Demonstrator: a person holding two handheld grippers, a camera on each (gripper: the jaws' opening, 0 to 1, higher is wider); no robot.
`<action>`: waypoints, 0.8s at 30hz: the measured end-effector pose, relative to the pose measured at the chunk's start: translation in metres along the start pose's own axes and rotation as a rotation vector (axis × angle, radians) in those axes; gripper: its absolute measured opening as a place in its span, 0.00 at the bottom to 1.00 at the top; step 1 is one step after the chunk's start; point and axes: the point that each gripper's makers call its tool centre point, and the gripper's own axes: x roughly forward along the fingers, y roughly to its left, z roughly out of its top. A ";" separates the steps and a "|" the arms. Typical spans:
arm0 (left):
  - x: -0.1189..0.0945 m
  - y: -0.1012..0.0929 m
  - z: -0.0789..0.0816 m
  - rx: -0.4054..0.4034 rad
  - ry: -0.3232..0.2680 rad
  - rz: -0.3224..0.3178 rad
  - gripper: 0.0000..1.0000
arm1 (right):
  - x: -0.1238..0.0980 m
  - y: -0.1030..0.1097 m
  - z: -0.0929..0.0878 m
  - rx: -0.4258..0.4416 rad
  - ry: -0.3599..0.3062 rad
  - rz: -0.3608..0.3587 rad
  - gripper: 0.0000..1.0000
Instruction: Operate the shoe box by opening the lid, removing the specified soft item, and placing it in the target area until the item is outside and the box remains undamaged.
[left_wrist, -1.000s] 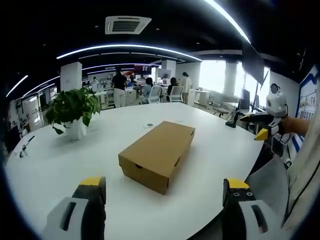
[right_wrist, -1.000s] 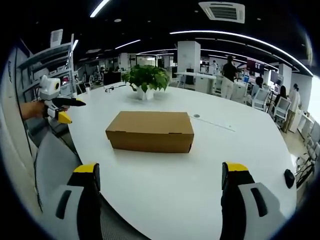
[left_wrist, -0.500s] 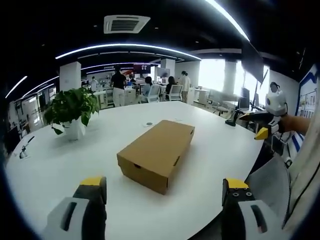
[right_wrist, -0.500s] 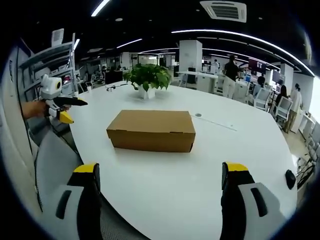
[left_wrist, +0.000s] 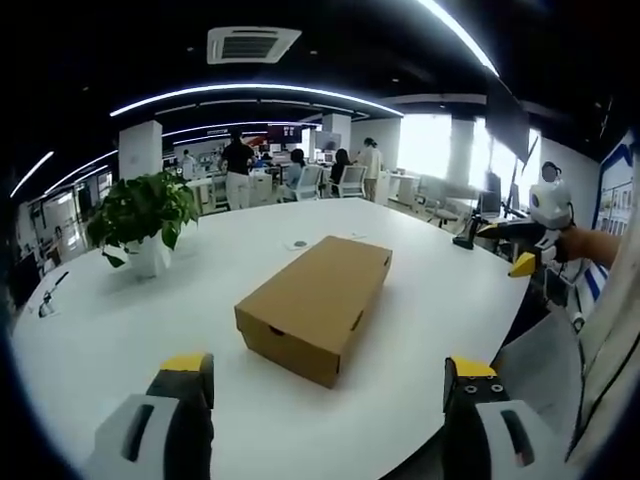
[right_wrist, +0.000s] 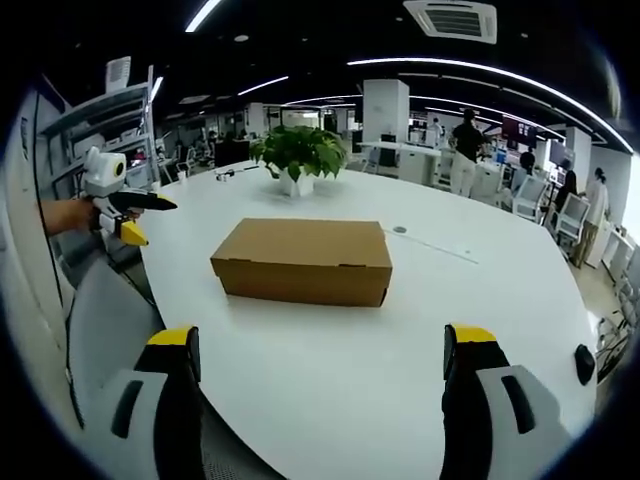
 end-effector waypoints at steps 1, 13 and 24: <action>0.000 0.001 0.000 -0.004 0.002 0.003 0.97 | 0.001 -0.001 0.000 -0.001 0.000 0.002 0.96; 0.012 0.007 0.001 -0.001 0.027 0.009 0.97 | 0.014 -0.015 0.010 -0.022 -0.010 0.053 0.96; 0.030 0.008 0.000 -0.002 0.037 0.023 0.98 | 0.033 -0.033 0.020 -0.066 -0.010 0.112 0.96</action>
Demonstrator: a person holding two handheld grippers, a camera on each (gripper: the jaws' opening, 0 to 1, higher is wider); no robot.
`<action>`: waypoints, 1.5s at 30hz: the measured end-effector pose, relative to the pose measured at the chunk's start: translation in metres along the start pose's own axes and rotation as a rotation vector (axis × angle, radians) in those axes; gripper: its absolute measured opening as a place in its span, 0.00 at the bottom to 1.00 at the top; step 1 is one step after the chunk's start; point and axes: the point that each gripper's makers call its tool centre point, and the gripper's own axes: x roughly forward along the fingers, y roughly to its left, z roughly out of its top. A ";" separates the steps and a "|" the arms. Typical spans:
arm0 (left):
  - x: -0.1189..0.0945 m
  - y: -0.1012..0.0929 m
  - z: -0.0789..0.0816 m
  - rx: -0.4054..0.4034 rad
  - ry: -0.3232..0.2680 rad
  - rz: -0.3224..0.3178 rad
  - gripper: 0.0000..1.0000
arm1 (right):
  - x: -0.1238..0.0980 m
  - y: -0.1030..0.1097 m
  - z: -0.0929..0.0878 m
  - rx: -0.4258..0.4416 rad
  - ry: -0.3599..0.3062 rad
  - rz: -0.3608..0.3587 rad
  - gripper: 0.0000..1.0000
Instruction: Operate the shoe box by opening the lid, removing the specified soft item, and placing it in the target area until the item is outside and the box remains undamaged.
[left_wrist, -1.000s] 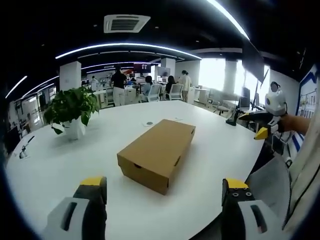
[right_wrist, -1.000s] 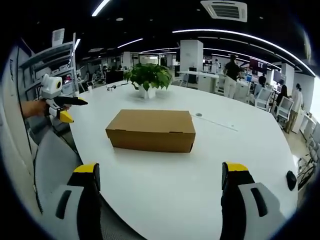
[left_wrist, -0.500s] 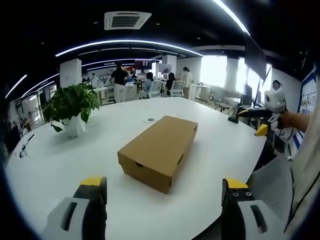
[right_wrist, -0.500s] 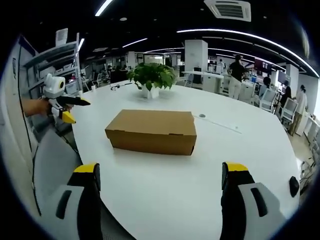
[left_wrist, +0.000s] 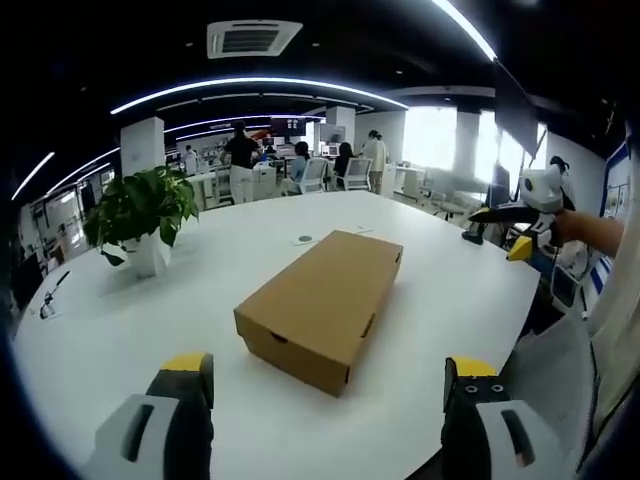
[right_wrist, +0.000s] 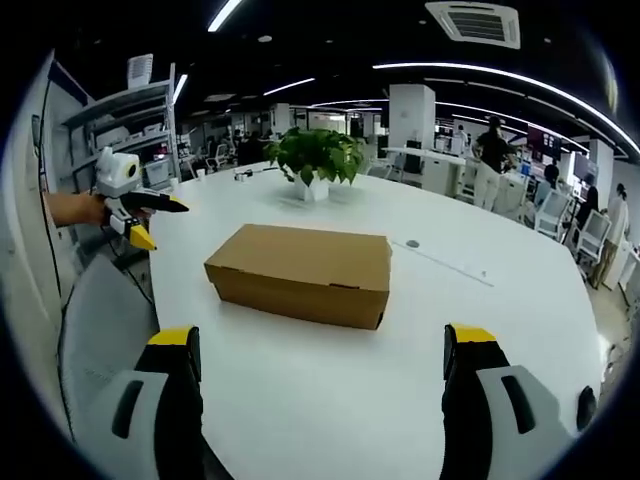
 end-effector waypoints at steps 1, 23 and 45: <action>0.002 -0.001 -0.002 0.003 0.006 -0.001 0.98 | 0.001 -0.001 0.000 -0.001 0.001 0.003 0.96; 0.036 0.000 -0.008 -0.021 0.000 0.095 0.95 | 0.058 -0.028 0.001 -0.135 0.003 0.191 0.91; 0.067 0.003 -0.031 -0.016 0.041 0.216 0.79 | 0.115 -0.049 -0.010 -0.259 0.029 0.329 0.73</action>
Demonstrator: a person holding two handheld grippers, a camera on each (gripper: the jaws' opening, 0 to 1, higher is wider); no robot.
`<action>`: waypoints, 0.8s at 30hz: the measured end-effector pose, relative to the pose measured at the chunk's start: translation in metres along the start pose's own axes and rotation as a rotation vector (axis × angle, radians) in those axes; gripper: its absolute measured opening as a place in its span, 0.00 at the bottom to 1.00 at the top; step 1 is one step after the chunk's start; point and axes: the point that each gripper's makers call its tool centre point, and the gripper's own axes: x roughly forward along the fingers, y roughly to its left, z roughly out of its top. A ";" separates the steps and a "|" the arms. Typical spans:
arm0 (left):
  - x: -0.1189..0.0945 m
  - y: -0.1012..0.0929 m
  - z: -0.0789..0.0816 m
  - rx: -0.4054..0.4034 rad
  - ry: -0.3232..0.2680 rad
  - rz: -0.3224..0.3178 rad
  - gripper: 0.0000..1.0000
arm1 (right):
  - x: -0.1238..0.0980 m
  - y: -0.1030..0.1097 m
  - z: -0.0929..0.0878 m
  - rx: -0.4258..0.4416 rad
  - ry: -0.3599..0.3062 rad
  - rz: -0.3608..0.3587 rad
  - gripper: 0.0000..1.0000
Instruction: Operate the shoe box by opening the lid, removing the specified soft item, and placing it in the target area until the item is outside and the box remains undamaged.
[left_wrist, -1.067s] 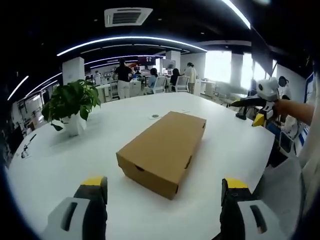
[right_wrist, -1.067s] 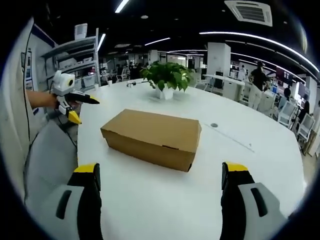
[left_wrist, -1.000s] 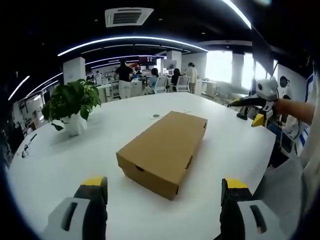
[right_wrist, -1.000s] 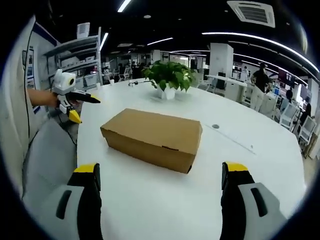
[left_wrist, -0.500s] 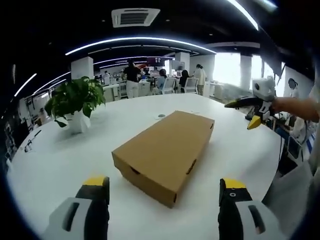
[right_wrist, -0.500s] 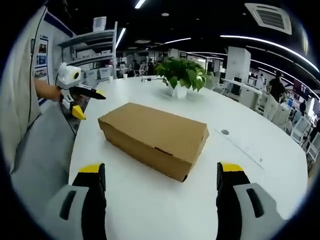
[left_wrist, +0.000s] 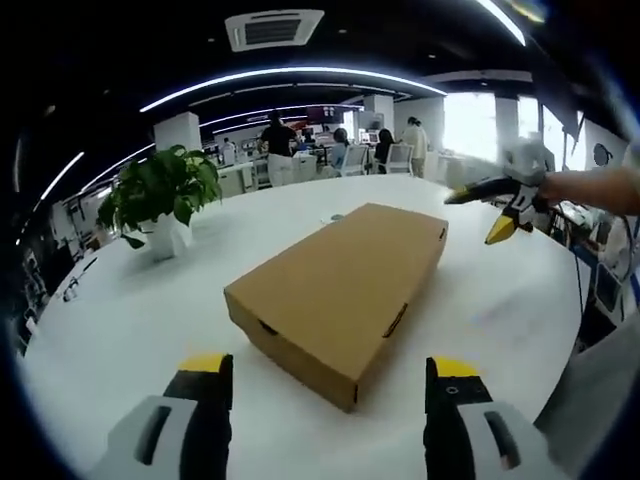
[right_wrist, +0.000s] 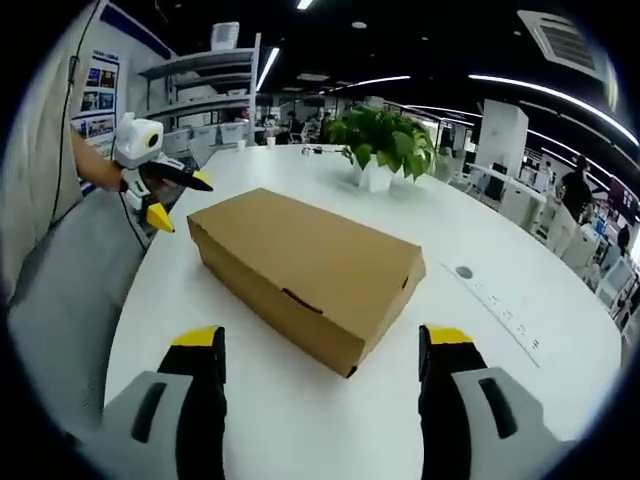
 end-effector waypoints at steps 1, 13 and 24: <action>0.002 -0.001 -0.001 -0.011 0.002 0.001 0.78 | 0.002 -0.002 -0.001 0.003 -0.001 0.003 0.71; 0.019 -0.008 0.002 -0.033 -0.006 0.049 0.68 | 0.024 -0.017 -0.007 0.003 0.030 0.068 0.55; 0.027 -0.010 0.005 -0.037 -0.005 0.057 0.60 | 0.041 -0.021 -0.011 0.022 0.049 0.091 0.46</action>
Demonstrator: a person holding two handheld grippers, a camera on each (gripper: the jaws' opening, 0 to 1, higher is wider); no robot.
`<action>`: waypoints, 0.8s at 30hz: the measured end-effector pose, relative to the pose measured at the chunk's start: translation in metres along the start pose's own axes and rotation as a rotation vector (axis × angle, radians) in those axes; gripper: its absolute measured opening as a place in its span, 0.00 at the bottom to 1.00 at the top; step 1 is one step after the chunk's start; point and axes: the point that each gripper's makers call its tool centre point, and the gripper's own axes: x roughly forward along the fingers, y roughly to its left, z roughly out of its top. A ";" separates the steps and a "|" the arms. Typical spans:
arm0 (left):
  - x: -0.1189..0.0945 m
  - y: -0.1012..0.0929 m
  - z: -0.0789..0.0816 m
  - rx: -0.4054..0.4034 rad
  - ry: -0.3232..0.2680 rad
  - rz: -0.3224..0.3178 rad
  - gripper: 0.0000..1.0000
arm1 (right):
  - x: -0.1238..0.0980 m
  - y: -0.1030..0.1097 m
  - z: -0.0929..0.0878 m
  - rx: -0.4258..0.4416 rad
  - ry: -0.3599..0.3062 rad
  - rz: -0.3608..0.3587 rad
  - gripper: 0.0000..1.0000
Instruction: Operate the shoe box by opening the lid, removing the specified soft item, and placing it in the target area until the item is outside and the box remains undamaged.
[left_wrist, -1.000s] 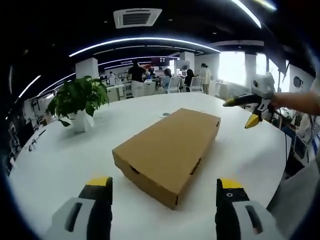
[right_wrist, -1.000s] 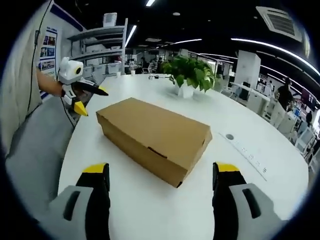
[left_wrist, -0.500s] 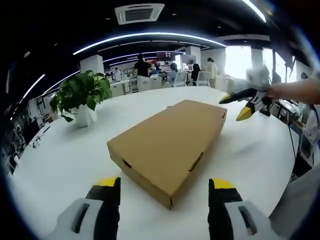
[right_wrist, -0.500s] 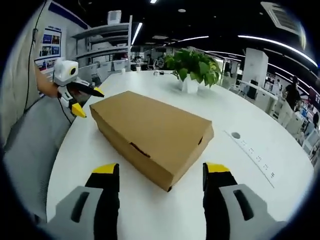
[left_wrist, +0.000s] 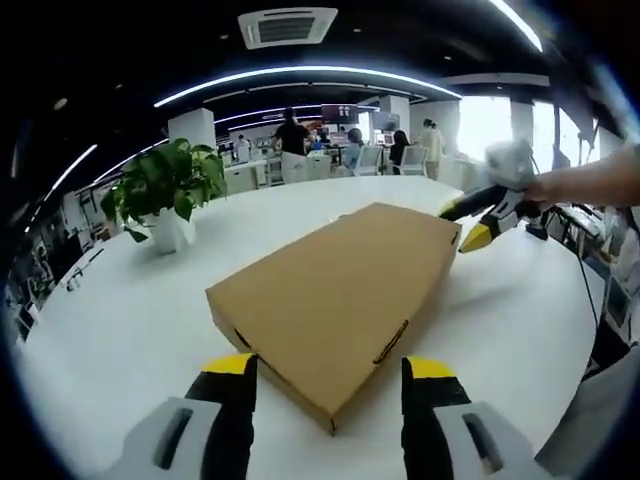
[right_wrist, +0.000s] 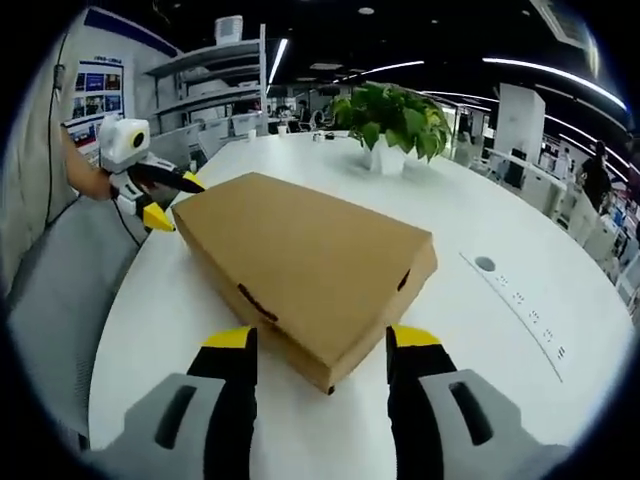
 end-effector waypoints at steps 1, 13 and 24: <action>0.000 0.001 0.000 -0.002 0.000 0.003 0.59 | 0.001 0.001 0.000 -0.003 0.001 0.006 0.46; 0.000 0.003 0.000 -0.005 0.003 0.026 0.54 | 0.001 0.001 -0.004 0.024 0.020 -0.003 0.42; -0.002 0.006 -0.005 0.009 0.015 0.043 0.53 | 0.002 0.008 -0.006 0.055 0.023 -0.029 0.41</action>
